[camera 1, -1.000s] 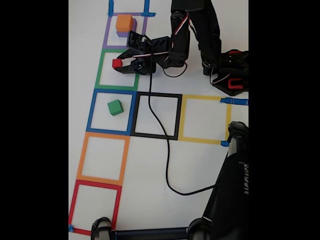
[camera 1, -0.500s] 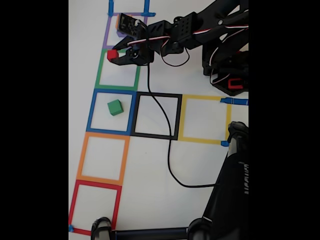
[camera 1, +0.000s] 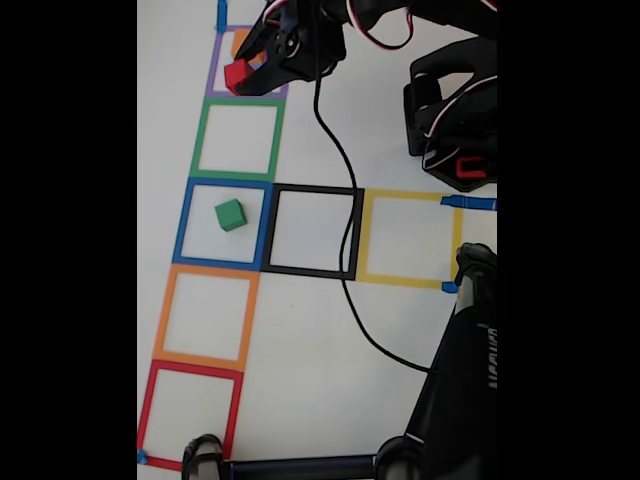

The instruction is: Tower of hanoi

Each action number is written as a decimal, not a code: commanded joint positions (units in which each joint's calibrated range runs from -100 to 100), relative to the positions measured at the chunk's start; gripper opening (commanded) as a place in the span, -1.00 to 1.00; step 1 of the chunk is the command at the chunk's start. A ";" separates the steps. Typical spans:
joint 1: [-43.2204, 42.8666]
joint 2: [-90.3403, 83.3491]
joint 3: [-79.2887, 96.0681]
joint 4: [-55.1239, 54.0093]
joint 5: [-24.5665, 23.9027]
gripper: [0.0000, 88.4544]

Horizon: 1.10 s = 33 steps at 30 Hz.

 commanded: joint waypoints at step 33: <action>-10.18 33.08 59.00 -100.50 0.00 -0.99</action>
